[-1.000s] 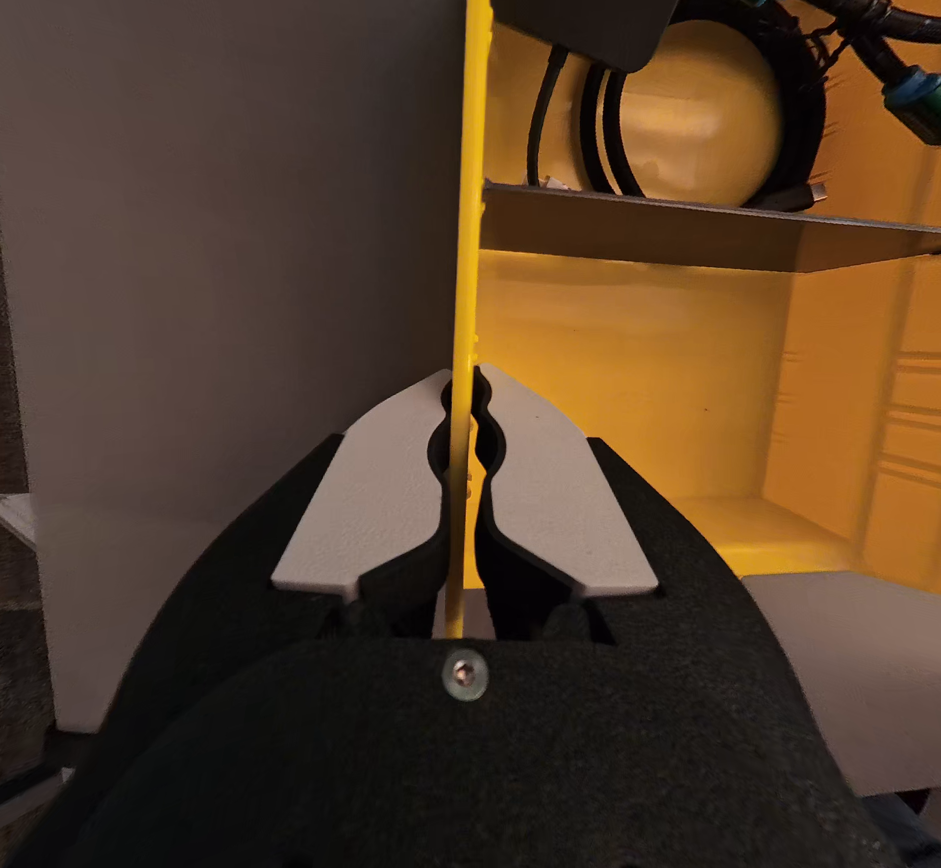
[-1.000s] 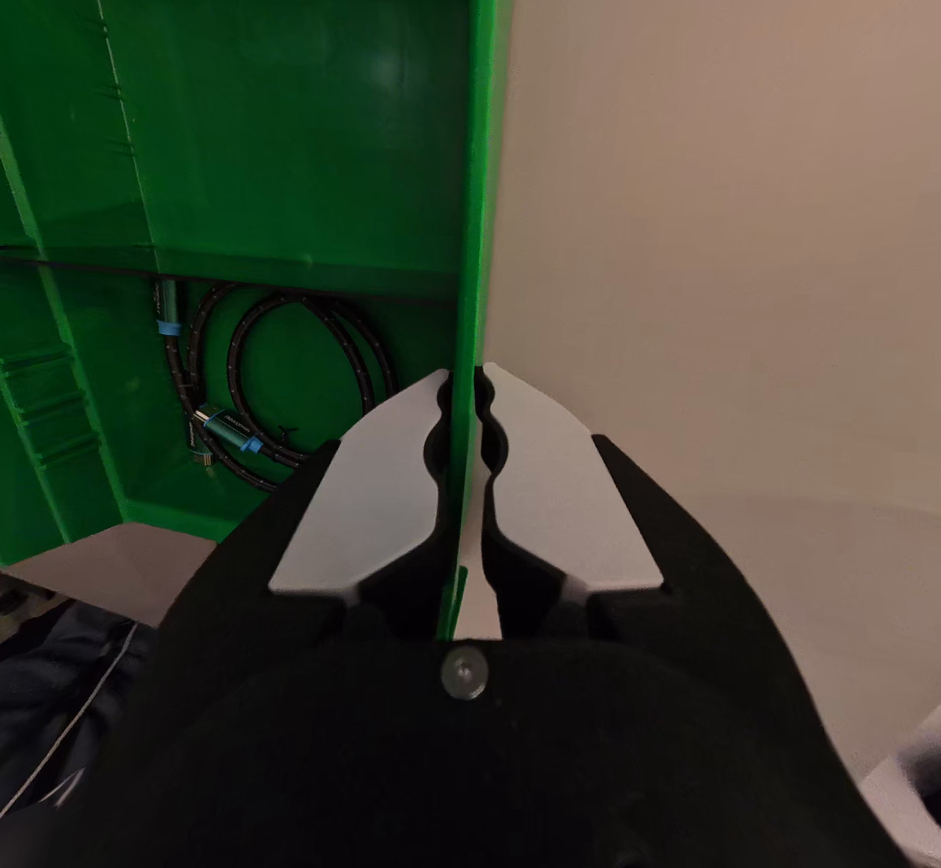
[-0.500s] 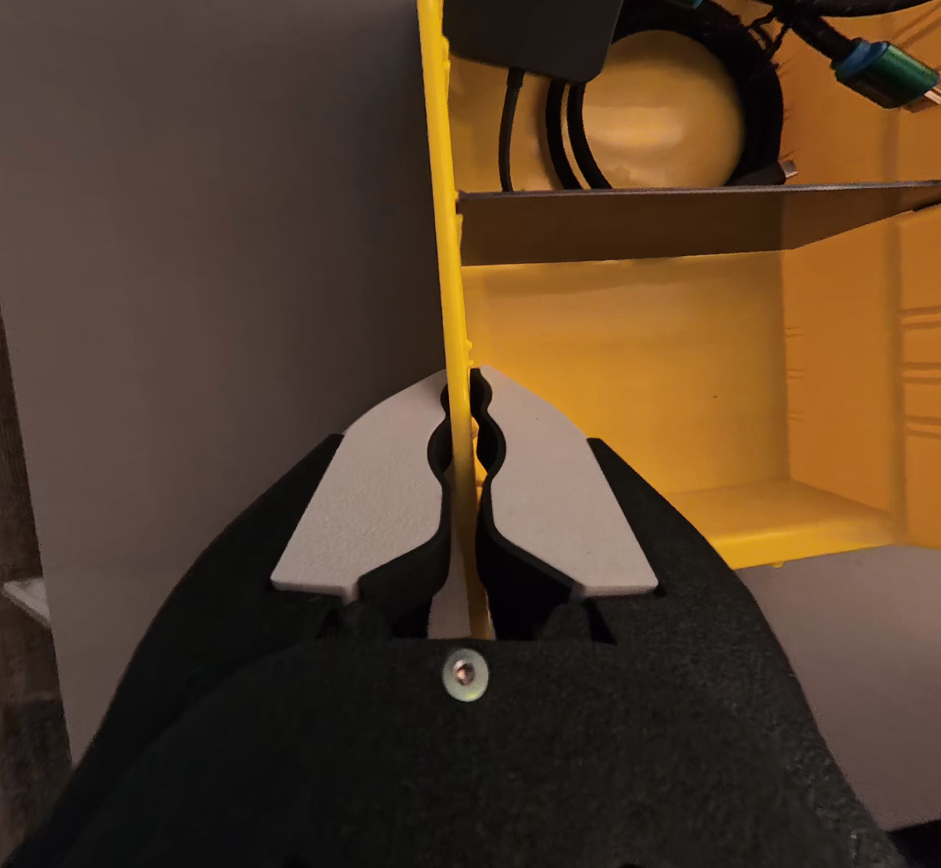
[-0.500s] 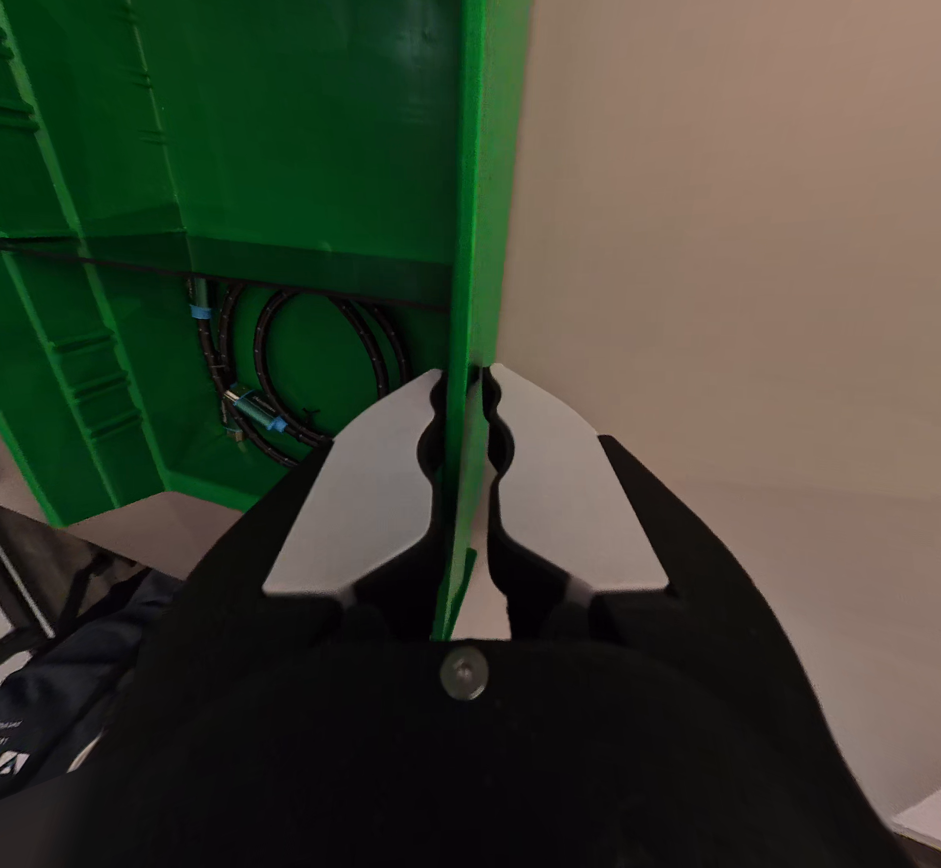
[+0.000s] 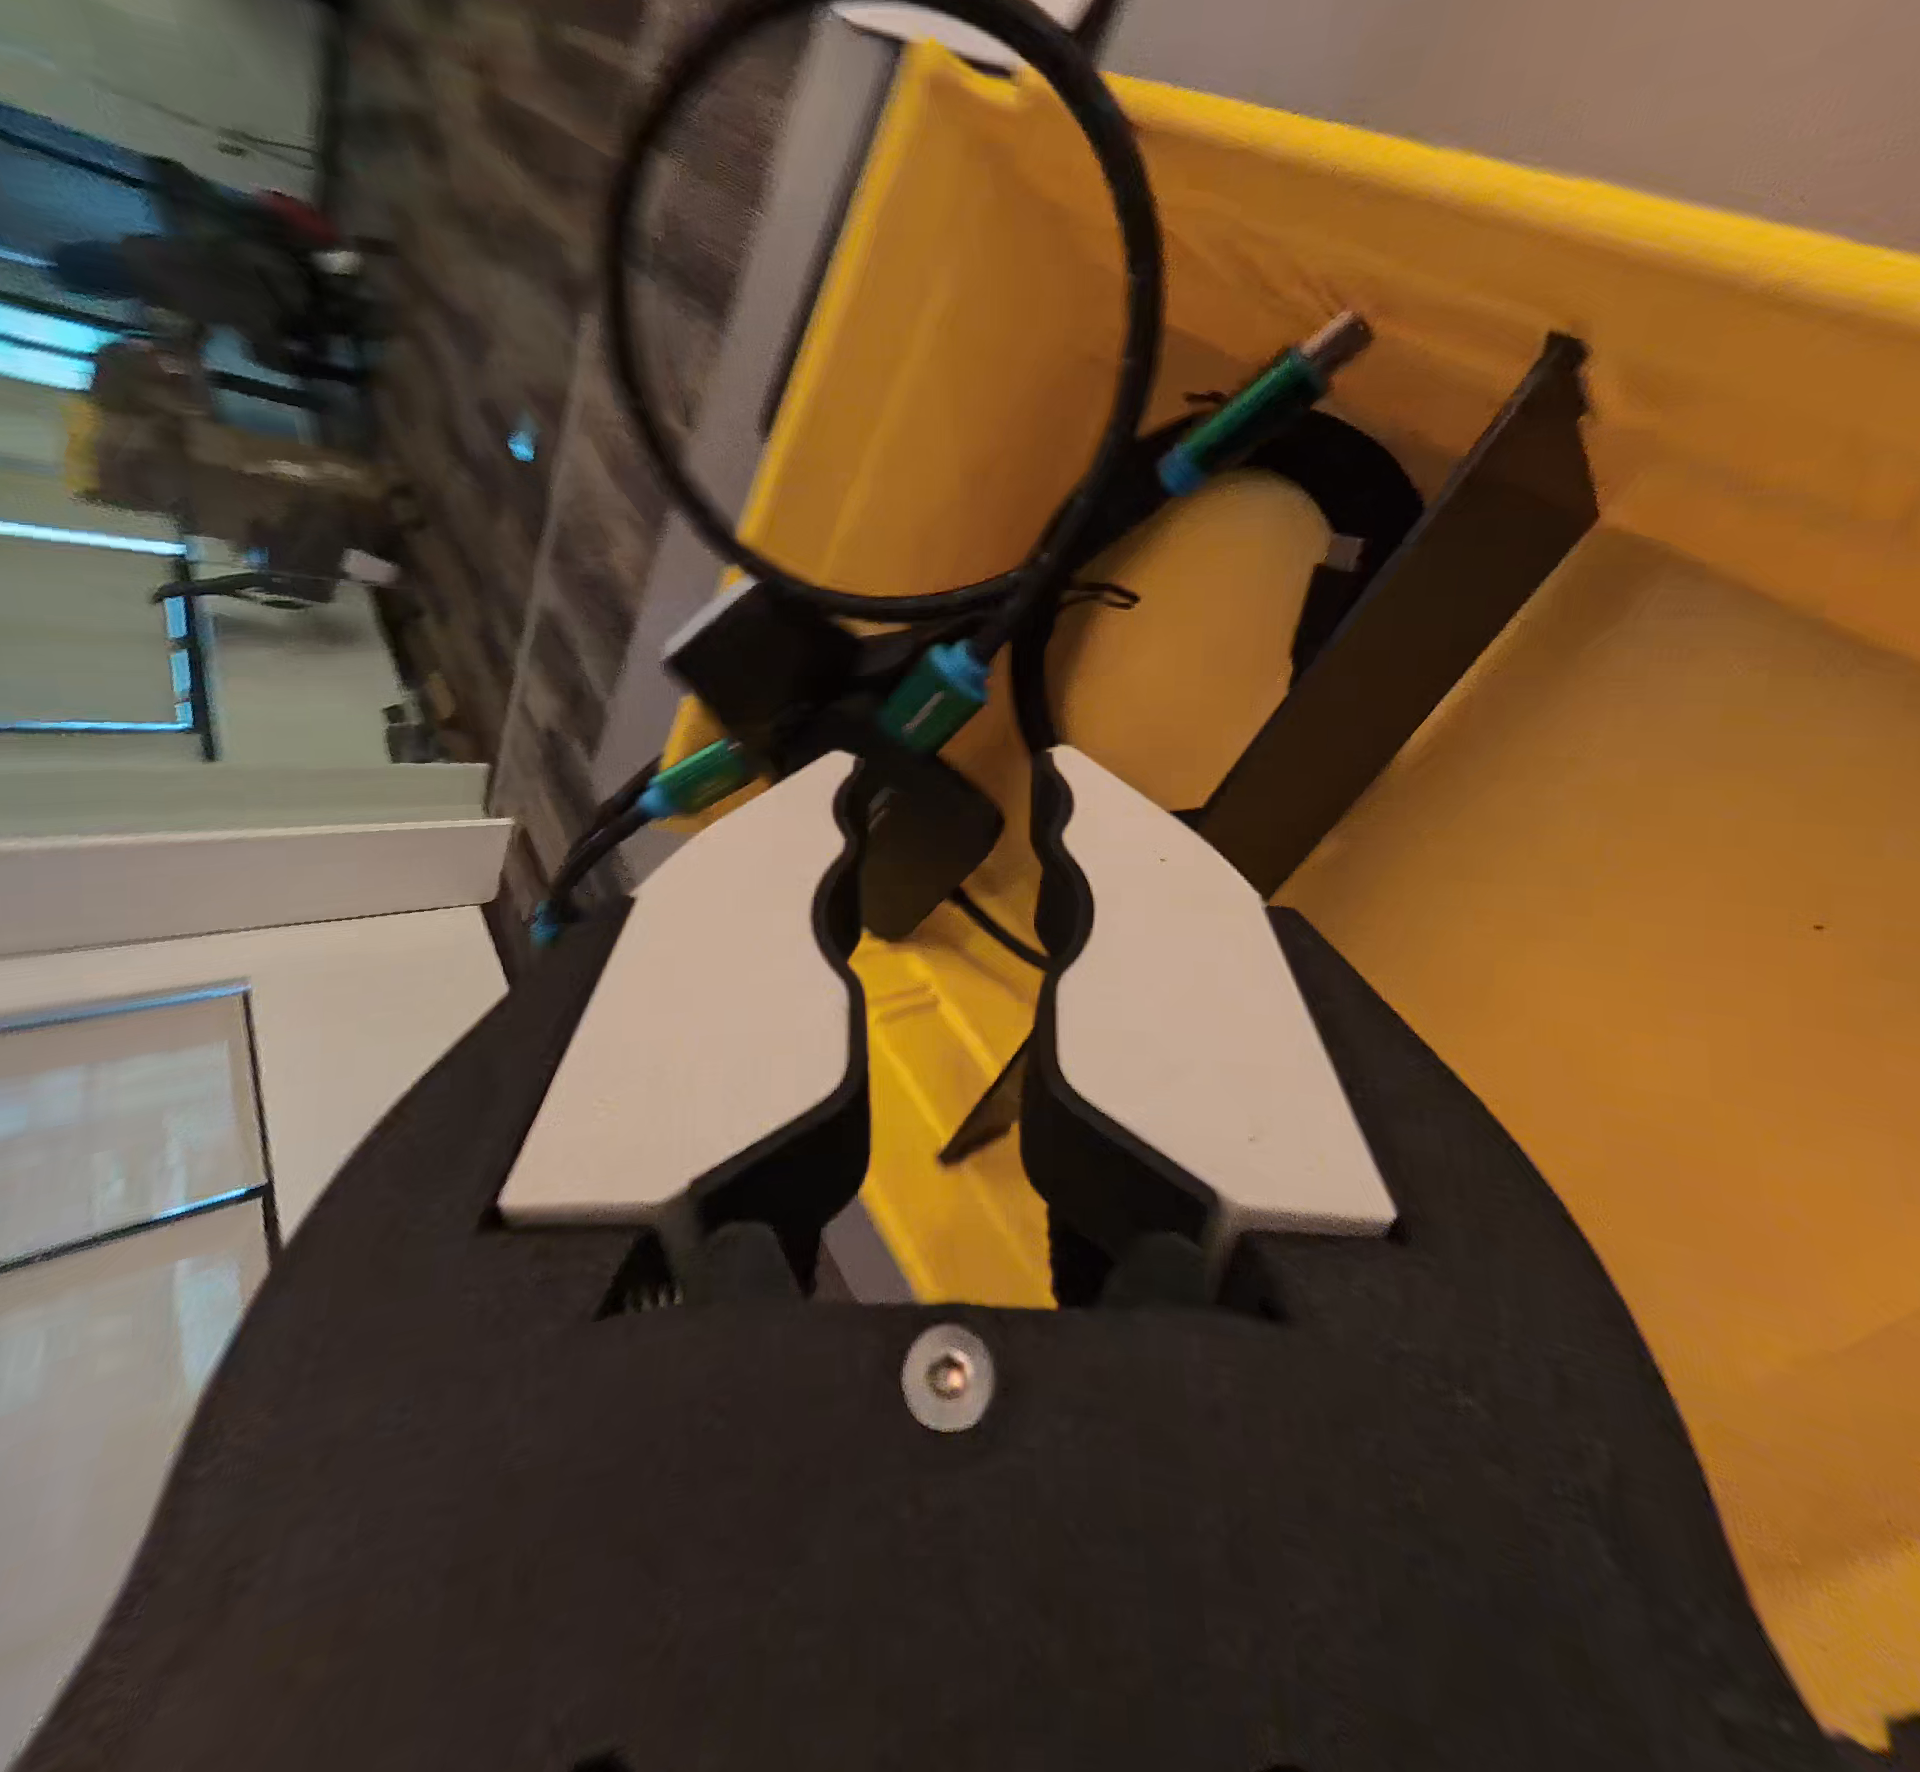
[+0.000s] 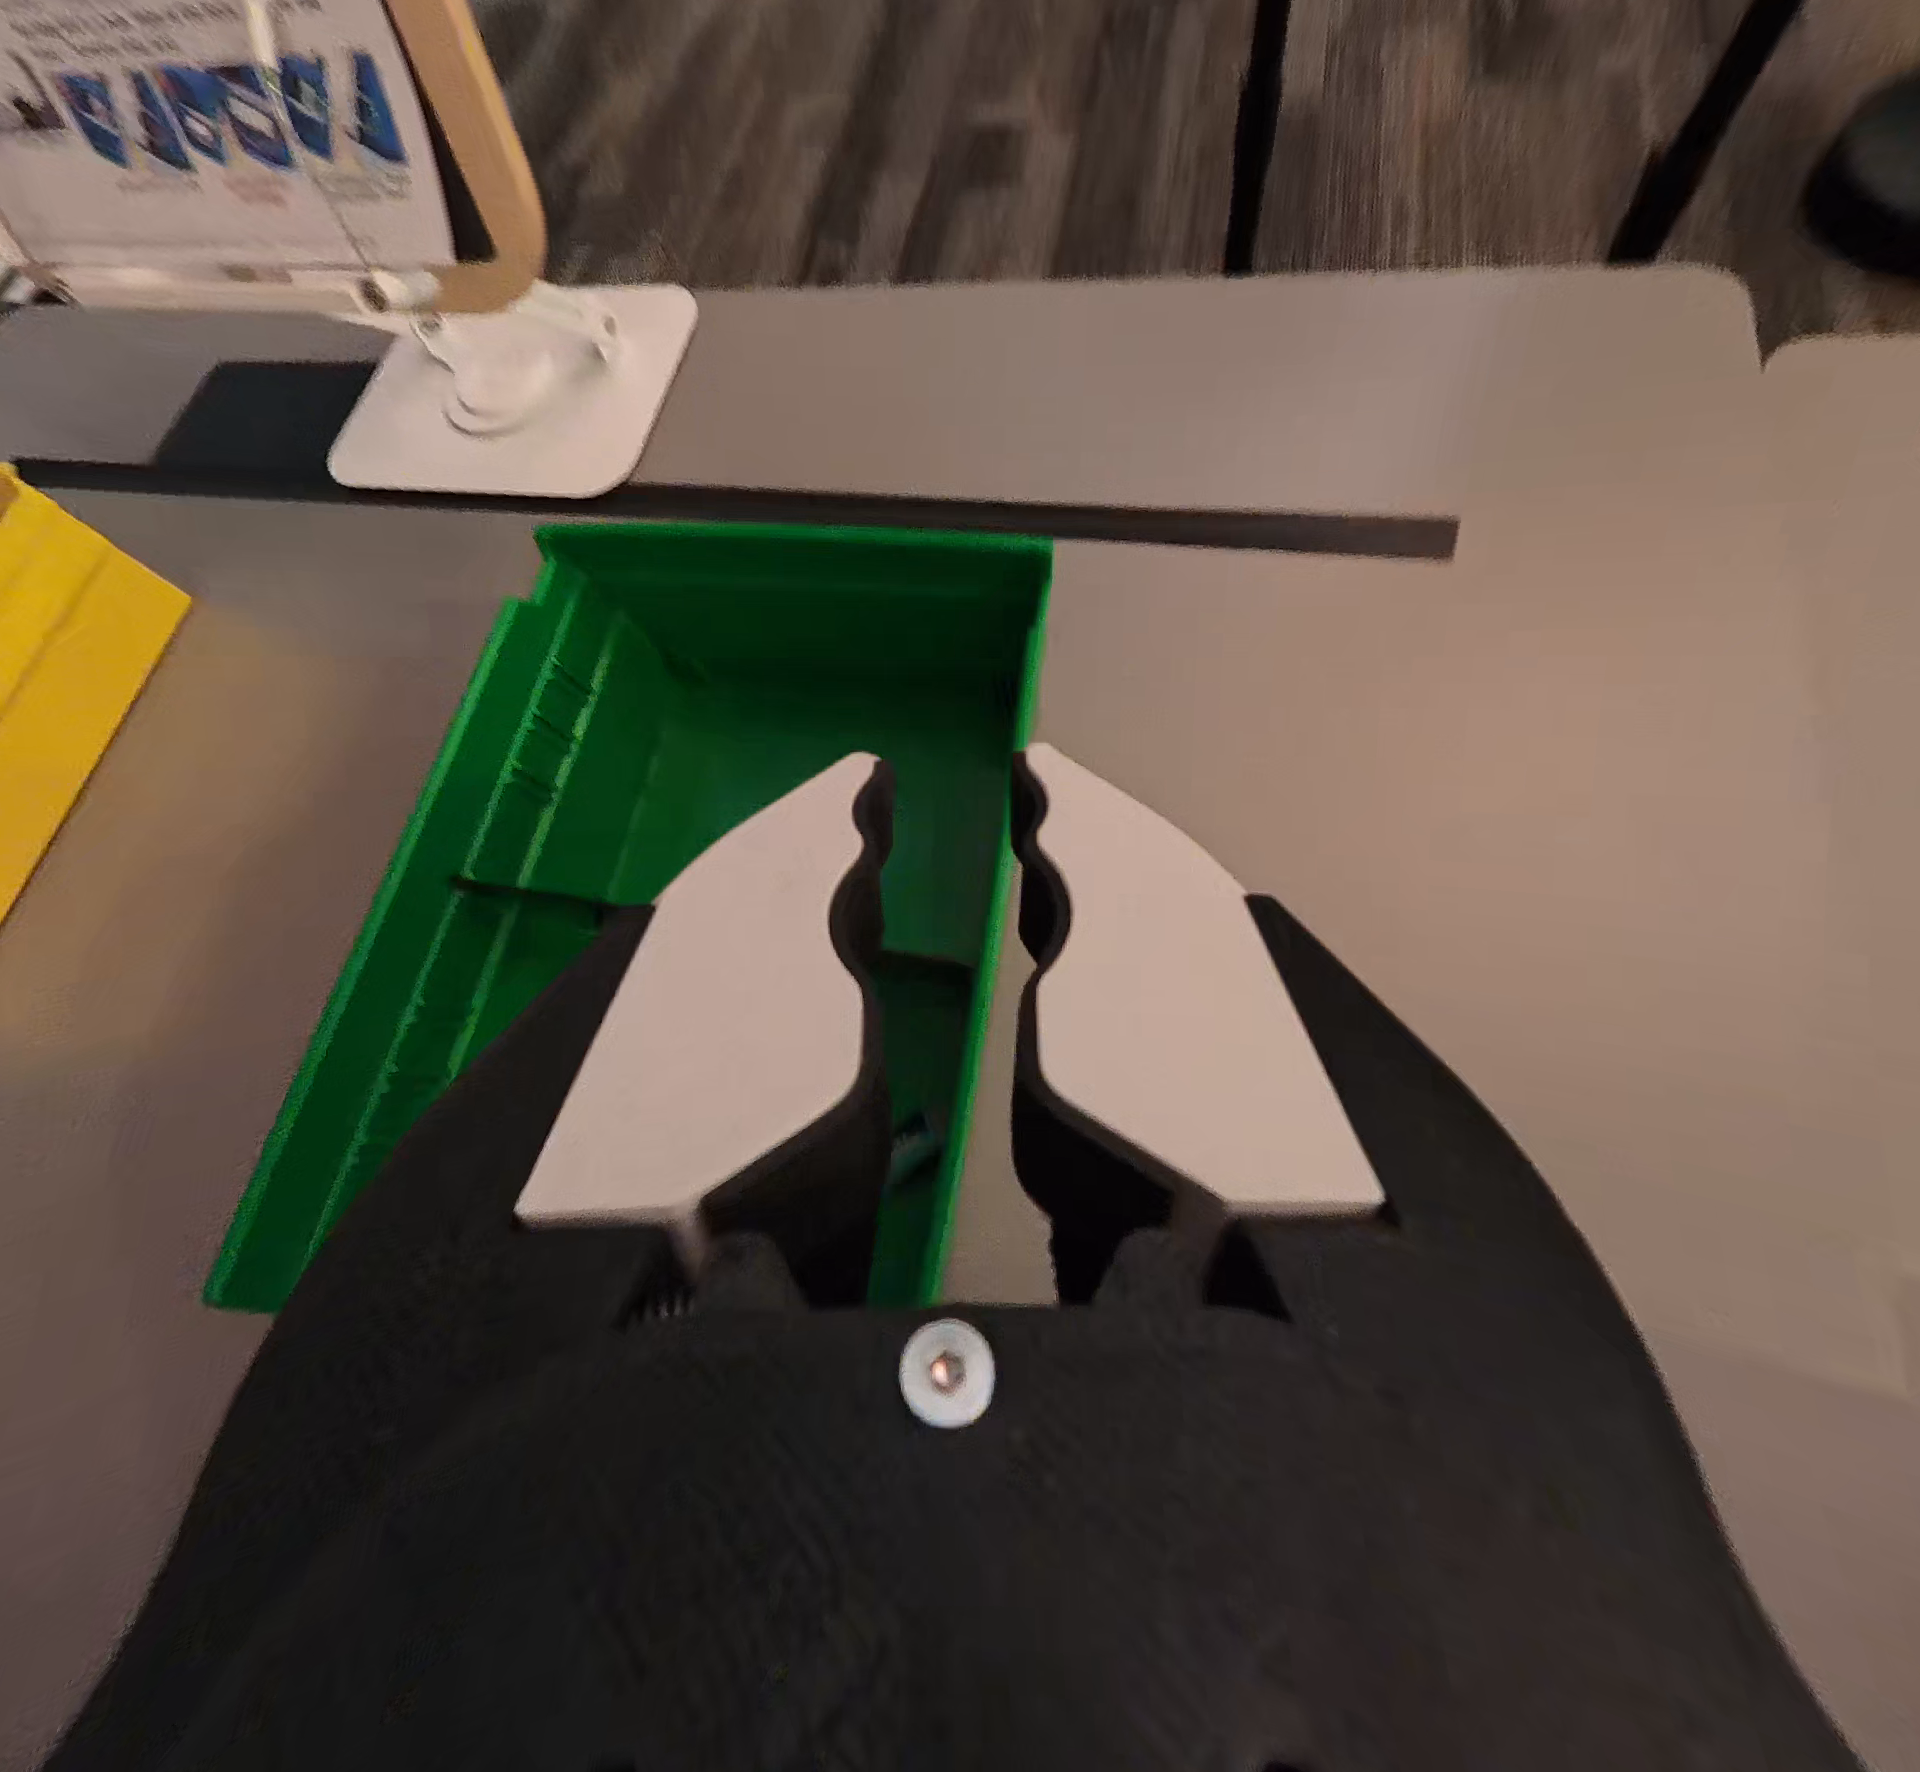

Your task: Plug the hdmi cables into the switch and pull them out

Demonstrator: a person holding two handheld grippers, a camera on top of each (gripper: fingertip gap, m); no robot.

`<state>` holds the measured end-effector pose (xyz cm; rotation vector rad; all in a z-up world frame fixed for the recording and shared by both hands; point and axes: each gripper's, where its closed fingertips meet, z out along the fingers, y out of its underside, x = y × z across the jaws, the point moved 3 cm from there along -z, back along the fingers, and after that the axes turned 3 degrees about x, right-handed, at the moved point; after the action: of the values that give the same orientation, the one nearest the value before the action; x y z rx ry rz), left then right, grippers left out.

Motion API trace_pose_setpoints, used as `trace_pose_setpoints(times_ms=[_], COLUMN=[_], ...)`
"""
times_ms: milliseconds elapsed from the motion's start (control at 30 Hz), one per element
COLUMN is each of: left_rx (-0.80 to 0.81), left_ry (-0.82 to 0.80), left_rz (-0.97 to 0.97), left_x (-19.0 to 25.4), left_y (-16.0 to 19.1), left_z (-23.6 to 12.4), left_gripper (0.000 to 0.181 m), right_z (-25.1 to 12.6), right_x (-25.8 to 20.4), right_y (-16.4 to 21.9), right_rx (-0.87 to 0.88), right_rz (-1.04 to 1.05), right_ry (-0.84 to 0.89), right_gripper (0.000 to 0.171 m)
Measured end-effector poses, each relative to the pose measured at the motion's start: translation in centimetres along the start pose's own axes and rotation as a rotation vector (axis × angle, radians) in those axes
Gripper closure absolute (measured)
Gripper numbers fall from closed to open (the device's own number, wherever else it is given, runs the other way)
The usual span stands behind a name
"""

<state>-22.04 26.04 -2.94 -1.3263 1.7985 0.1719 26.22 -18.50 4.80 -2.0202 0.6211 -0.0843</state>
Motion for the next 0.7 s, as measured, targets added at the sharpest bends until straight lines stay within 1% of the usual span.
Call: trace_pose_setpoints(times_ms=[67,133,300,400,433,567,700], left_rx=[-0.083,-0.133,-0.203,-0.253,-0.259,-0.245,-0.160], left_ry=[0.063,0.106,0.147,0.141,0.138,0.112,0.013], left_rz=[0.074,0.134,0.251,0.328,0.340,0.371,0.363], left_x=[0.2,0.2,-0.4,-0.5,-0.5,-0.6,-2.1], left_y=[0.4,0.7,1.3,2.0,2.1,2.0,1.0], left_z=[2.5,4.2,7.0,8.4,8.7,8.6,6.2], left_gripper=[0.152,0.150,0.153,0.153,0.156,0.157,0.158], right_z=[0.3,0.9,2.6,3.7,4.1,4.8,4.9], right_x=[-0.8,-1.3,-1.9,-2.3,-2.4,-2.9,-3.5], right_y=[-0.6,-0.7,-0.2,0.2,0.4,0.9,0.6], right_rx=[0.027,0.022,-0.028,-0.069,-0.084,-0.129,-0.113], right_rz=[-0.027,-0.058,-0.099,-0.130,-0.148,-0.217,-0.236], right_ry=[-0.010,-0.005,0.015,0.021,0.026,0.051,0.040], right_gripper=[0.148,0.148,0.148,0.148,0.149,0.153,0.155])
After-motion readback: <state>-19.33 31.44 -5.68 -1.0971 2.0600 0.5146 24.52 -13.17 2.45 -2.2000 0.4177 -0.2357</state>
